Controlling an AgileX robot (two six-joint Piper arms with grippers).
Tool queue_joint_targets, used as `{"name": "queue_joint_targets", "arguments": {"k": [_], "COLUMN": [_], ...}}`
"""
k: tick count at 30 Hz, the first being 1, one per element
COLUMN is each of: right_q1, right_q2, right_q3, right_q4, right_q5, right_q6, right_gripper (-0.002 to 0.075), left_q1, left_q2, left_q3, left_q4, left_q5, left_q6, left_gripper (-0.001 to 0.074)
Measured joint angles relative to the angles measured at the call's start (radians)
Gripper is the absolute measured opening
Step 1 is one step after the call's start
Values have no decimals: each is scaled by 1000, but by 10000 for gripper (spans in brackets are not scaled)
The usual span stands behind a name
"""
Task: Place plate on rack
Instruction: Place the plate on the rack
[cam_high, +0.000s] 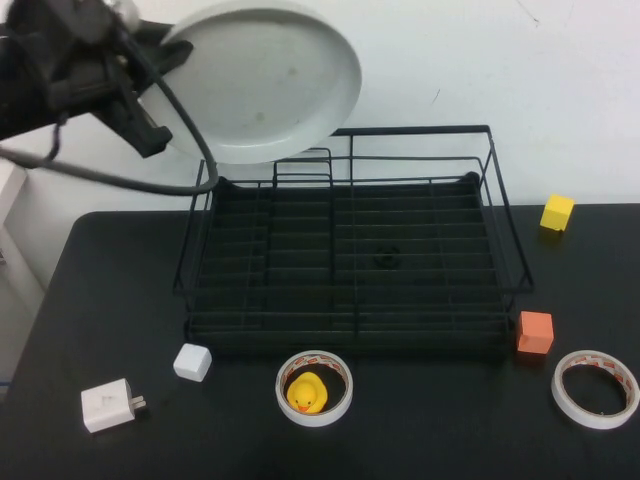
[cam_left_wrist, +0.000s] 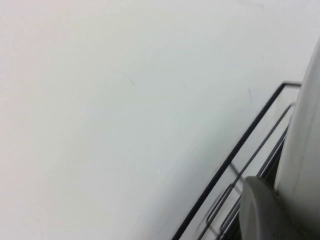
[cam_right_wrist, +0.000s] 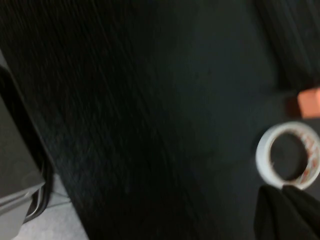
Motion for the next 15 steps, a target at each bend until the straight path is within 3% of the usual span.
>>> {"name": "queue_joint_targets", "arguments": {"k": [10,15], "right_q1": [0,0], "right_q2": [-66,-102], "right_q3": [133,231], "right_q4": [-30,-41], "right_q5": [-16,-84], "right_q6": [54,88], "right_gripper": [-1,-1], "left_q1": [0,0], "left_q2": [246,336], "left_q3": [-113,-113], "left_q4": [-31,-179], "left_q5": [7,-12], "left_q6": [342,532], "left_gripper": [66,66]}}
